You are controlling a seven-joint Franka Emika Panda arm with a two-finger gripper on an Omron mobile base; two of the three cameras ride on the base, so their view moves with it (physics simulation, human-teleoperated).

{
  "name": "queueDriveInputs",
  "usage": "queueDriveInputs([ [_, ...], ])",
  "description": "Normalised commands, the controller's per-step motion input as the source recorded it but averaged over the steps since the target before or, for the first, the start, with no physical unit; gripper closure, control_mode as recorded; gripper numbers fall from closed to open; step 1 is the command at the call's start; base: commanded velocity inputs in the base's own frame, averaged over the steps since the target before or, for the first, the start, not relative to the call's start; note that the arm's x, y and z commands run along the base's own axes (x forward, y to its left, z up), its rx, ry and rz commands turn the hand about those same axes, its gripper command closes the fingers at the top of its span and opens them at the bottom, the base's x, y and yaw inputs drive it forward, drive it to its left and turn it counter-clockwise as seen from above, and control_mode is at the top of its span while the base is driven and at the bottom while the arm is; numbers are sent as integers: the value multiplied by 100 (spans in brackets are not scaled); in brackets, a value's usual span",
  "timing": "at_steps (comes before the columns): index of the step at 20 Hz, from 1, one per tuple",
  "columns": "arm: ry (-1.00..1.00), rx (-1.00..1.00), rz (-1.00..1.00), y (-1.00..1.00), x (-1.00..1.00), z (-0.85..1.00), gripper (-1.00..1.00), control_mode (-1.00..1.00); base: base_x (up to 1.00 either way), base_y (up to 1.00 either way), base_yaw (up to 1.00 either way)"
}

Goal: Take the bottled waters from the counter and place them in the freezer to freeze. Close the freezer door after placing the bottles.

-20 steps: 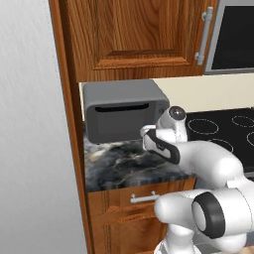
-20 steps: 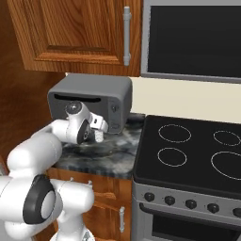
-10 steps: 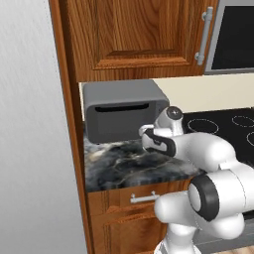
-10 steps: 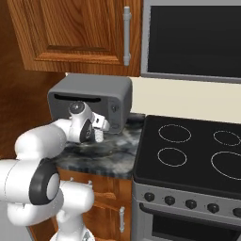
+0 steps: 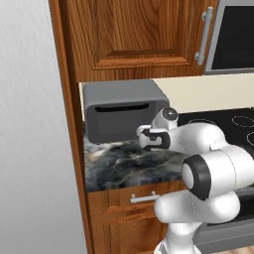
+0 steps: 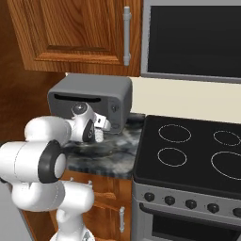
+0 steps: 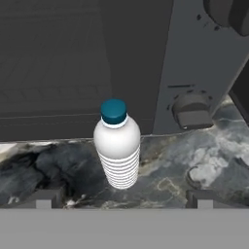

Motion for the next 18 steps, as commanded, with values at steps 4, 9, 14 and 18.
queueDriveInputs([
  [4,0,0,0,13,18,-14,-100,-100,0,0,0],
  [9,0,0,0,6,22,-10,-100,-100,0,0,0],
  [14,0,0,0,0,19,-15,-100,-100,0,0,0],
  [18,0,0,0,0,22,-18,-100,-100,0,0,0],
])
